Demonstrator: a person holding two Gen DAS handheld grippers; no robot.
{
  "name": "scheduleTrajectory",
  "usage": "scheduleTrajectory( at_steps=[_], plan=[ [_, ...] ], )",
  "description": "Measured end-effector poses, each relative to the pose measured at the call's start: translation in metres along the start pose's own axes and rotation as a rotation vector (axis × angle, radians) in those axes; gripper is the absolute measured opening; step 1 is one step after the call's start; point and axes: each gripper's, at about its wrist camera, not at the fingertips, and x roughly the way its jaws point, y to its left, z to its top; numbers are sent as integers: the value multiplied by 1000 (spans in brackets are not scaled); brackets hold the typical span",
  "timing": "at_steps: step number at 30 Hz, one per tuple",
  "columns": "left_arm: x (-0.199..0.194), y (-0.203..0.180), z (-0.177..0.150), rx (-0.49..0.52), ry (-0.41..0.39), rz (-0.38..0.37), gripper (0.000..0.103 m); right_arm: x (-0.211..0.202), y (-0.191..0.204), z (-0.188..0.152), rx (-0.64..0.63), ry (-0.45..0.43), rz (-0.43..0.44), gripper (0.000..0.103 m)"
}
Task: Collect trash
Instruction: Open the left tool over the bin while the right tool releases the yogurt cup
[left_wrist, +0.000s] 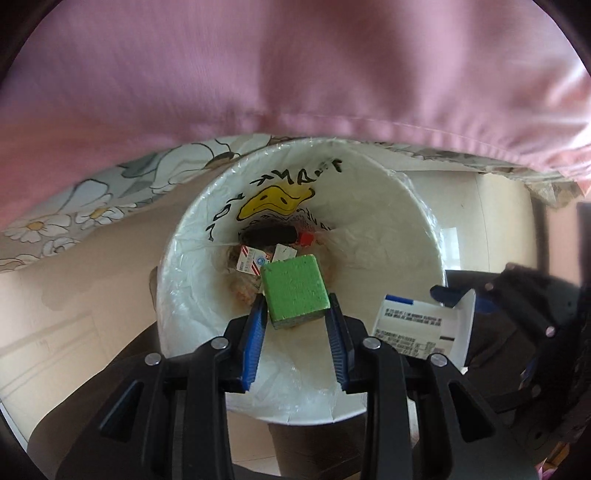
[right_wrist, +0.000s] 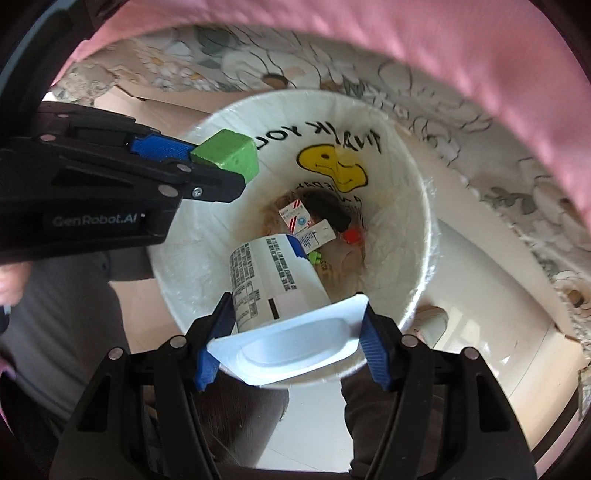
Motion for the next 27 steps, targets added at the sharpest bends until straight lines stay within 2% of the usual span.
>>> scheduleTrajectory(
  at_steps=[9,11,14,23,27],
  plan=[
    [29,6,10,-49,17,4,36,36,-7,11,49,20,-32,67],
    [31,9,11,-61,17,4,50,41,-8,12,56,25,-49,71],
    [33,10,13,-64,16,8,52,47,-9,13,60,36,-49,71],
    [39,6,9,-38,25,31,52,35,-10,12,59,25,-51,71],
    [17,-1,-3,-15,3,43,52,17,-7,7,55,9,-65,71]
  ],
)
